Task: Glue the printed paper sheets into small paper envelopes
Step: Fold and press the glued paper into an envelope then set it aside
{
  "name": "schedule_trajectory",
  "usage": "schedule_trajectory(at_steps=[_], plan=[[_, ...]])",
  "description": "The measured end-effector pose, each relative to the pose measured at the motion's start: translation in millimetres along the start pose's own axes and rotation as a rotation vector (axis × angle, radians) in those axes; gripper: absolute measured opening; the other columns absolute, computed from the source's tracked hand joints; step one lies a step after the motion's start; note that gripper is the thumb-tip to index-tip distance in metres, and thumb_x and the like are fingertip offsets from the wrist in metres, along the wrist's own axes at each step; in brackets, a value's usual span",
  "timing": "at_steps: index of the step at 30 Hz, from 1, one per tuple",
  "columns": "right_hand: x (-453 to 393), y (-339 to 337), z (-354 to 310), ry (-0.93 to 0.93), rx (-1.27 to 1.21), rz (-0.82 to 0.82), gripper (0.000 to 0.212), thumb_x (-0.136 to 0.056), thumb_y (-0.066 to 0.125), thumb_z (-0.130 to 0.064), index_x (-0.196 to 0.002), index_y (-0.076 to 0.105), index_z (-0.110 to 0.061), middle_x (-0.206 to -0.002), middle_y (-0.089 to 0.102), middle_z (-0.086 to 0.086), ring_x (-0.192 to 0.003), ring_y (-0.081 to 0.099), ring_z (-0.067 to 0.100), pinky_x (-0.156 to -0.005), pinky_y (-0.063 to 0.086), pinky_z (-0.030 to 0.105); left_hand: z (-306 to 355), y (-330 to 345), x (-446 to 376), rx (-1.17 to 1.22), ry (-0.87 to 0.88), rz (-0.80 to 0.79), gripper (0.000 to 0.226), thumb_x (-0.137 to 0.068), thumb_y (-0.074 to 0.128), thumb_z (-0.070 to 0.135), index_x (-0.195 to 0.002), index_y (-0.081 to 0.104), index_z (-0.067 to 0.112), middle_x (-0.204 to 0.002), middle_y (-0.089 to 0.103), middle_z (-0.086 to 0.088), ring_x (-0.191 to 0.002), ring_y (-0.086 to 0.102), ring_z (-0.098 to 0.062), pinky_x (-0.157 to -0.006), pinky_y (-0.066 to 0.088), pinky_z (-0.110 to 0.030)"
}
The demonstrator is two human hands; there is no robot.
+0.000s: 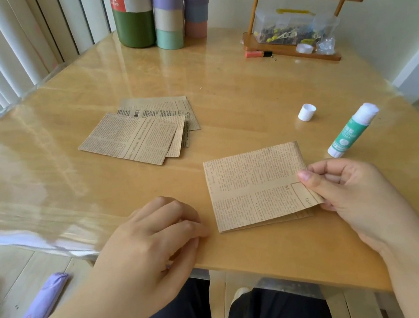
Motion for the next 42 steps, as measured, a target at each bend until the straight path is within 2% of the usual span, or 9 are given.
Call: schedule_trajectory(at_steps=[3, 7, 14, 19, 25, 31, 33, 38, 42], plan=[[-0.2, -0.4, 0.9, 0.002, 0.009, -0.003, 0.011, -0.083, 0.066, -0.025, -0.073, 0.072, -0.024, -0.079, 0.066, 0.026, -0.07, 0.051, 0.021, -0.06, 0.038, 0.029, -0.3, 0.2, 0.3, -0.004, 0.009, -0.004, 0.022, -0.088, 0.049, 0.017, -0.086, 0.071, 0.015, -0.091, 0.06, 0.007, -0.081, 0.055, -0.014, -0.065, 0.042, -0.017], [1.0, -0.9, 0.7, 0.001, 0.007, -0.001, 0.01, -0.083, 0.064, -0.022, -0.077, 0.069, -0.015, -0.072, 0.073, 0.006, -0.065, 0.063, 0.014, -0.059, 0.045, 0.022, 0.2, -0.1, 0.5, -0.022, 0.008, -0.013, 0.021, -0.087, 0.05, 0.016, -0.086, 0.07, 0.015, -0.091, 0.06, 0.006, -0.081, 0.055, -0.016, -0.063, 0.046, -0.026], [1.5, 0.5, 1.3, 0.004, 0.0, 0.019, 0.009, -0.084, 0.064, -0.019, -0.077, 0.068, -0.014, -0.073, 0.073, 0.009, -0.067, 0.064, 0.017, -0.063, 0.046, 0.026, 0.0, 1.9, 0.2, -0.07, 0.019, -0.016, 0.021, -0.088, 0.048, 0.015, -0.086, 0.069, 0.014, -0.091, 0.06, 0.005, -0.081, 0.055, -0.02, -0.064, 0.047, -0.034], [1.2, 0.8, 2.4, 0.009, -0.02, 0.013, 0.01, -0.082, 0.064, -0.019, -0.075, 0.068, -0.015, -0.068, 0.073, 0.003, -0.06, 0.063, 0.008, -0.055, 0.047, 0.016, -1.7, 3.7, 0.8, -0.101, 0.034, -0.024, 0.024, -0.089, 0.046, 0.015, -0.097, 0.069, 0.015, -0.092, 0.058, 0.004, -0.082, 0.052, -0.019, -0.068, 0.046, -0.031], [1.1, 0.5, 2.4, 0.003, -0.018, 0.029, 0.011, -0.081, 0.065, -0.021, -0.072, 0.068, -0.016, -0.069, 0.071, 0.011, -0.064, 0.062, 0.014, -0.061, 0.046, 0.022, -2.3, 5.2, 1.0, -0.131, 0.041, -0.051, 0.035, -0.089, 0.043, 0.016, -0.115, 0.065, 0.022, -0.094, 0.055, 0.004, -0.082, 0.051, -0.019, -0.069, 0.044, -0.03], [2.0, 0.7, 2.1, -0.001, 0.006, 0.021, 0.013, -0.082, 0.066, -0.023, -0.07, 0.07, -0.02, -0.078, 0.066, 0.025, -0.068, 0.056, 0.021, -0.06, 0.044, 0.023, 0.1, 4.1, -0.8, -0.15, 0.013, -0.091, 0.044, -0.099, 0.024, 0.033, -0.102, 0.067, 0.023, -0.103, 0.046, 0.014, -0.09, 0.046, -0.006, -0.073, 0.041, -0.023], [2.5, 0.7, 2.0, -0.005, 0.013, 0.02, 0.013, -0.082, 0.066, -0.023, -0.071, 0.07, -0.019, -0.078, 0.066, 0.025, -0.068, 0.055, 0.022, -0.062, 0.044, 0.026, -0.1, 5.0, -0.8, -0.157, 0.015, -0.096, 0.037, -0.095, 0.032, 0.029, -0.101, 0.068, 0.023, -0.103, 0.046, 0.015, -0.09, 0.046, -0.006, -0.074, 0.04, -0.023], [2.5, 0.9, 1.5, -0.009, 0.027, 0.023, 0.014, -0.084, 0.065, -0.021, -0.071, 0.069, -0.017, -0.067, 0.07, 0.009, -0.06, 0.057, 0.01, -0.059, 0.044, 0.019, -0.5, 5.0, -0.6, -0.181, 0.015, -0.095, 0.032, -0.089, 0.038, 0.027, -0.102, 0.068, 0.024, -0.103, 0.046, 0.014, -0.09, 0.046, -0.007, -0.074, 0.038, -0.023], [2.6, 1.2, 1.6, -0.012, 0.029, 0.035, 0.013, -0.085, 0.065, -0.021, -0.073, 0.068, -0.018, -0.066, 0.072, 0.0, -0.056, 0.059, 0.004, -0.058, 0.044, 0.017, 0.2, 5.1, -0.9, -0.167, 0.006, -0.099, 0.044, -0.098, 0.024, 0.032, -0.102, 0.067, 0.025, -0.103, 0.046, 0.015, -0.09, 0.046, -0.006, -0.074, 0.037, -0.022]])
Point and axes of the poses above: each hand's wrist, its own x-axis away from the middle knuckle, its own y-axis out of the palm, z = x × y, the point moved 2 cm from there along -x, towards the middle knuckle
